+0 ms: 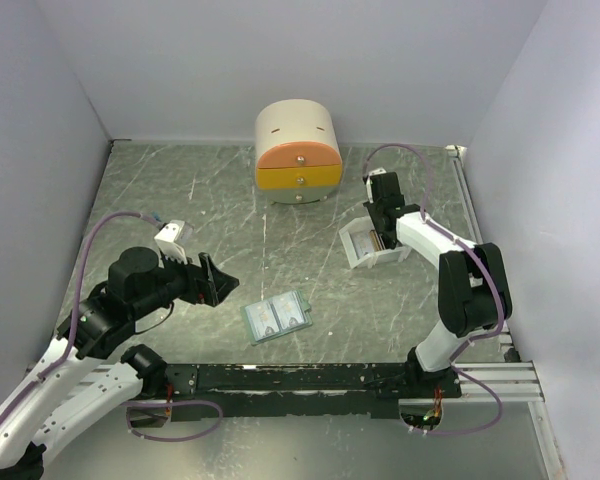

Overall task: Put the credit cards into the card holder
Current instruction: Pick up the credit card from the storage box.

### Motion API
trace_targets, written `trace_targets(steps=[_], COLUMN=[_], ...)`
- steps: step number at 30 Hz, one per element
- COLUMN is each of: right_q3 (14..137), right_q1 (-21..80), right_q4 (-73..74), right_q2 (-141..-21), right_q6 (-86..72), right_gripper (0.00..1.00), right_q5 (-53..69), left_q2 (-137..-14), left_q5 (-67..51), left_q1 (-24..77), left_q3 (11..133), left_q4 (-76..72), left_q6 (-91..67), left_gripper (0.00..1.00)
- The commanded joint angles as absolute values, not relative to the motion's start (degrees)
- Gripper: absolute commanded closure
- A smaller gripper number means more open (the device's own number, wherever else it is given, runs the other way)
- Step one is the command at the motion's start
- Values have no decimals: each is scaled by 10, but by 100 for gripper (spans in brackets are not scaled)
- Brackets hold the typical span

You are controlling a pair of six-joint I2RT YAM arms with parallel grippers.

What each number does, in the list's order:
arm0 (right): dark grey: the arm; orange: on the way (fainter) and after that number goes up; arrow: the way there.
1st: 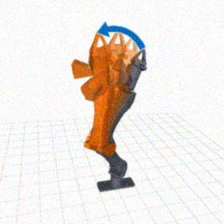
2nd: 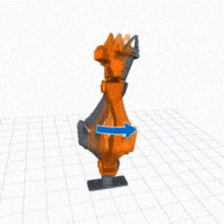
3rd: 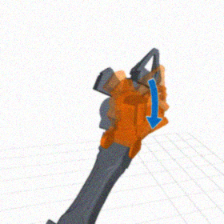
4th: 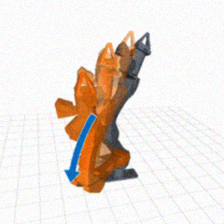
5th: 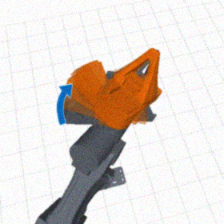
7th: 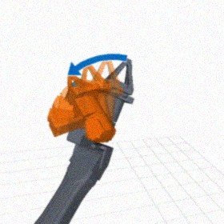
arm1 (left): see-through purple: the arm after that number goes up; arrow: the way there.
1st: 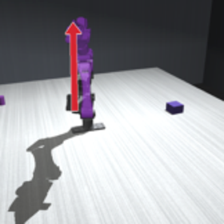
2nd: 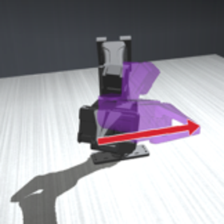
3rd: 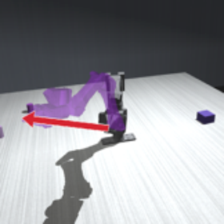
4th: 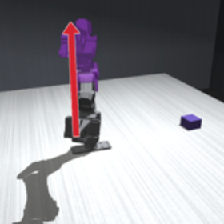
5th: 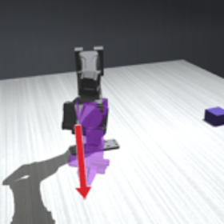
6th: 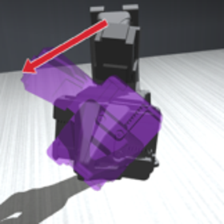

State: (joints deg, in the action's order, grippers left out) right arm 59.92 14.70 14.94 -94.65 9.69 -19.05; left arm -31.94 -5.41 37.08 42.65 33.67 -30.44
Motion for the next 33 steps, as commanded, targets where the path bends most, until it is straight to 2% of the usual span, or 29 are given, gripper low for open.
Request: trace_targets(steps=[1,7,8,9,10,14,21,23,25,28,33], right_q3=[616,608,612,617,620,600,610,608,609,602,609], right_q1=[147,140,140,139,138,135,131,129,126,122,114], right_q4=[164,148,154,161,167,144,154,152,159,155,151], right_q2=[-961,-947,-954,-960,-966,-948,-958,-960,-966,-956,-958], right_q6=[75,67,66,68,69,69,65,67,71,75,65], right_gripper=[100,99,93,92,100,100,100,88,100,100,98], right_q5=[-165,-157,-160,-161,-161,-133,-155,-152,-146,-112,-125], left_q2=[-313,-313,-313,-312,-310,-307,-310,-312,-313,-313,-315], left_q5=[-50,-50,-51,-50,-50,-48,-50,-51,-52,-50,-51], left_q1=[370,371,371,371,371,371,370,371,371,371,371], left_q3=[422,423,423,423,422,422,422,423,423,422,422], left_q4=[318,320,320,320,319,320,318,319,319,319,318], left_q6=[-304,-303,-303,-304,-303,-304,-303,-303,-303,-303,-303], left_gripper=[3,3,3,3,3,3,3,3,3,3,3])
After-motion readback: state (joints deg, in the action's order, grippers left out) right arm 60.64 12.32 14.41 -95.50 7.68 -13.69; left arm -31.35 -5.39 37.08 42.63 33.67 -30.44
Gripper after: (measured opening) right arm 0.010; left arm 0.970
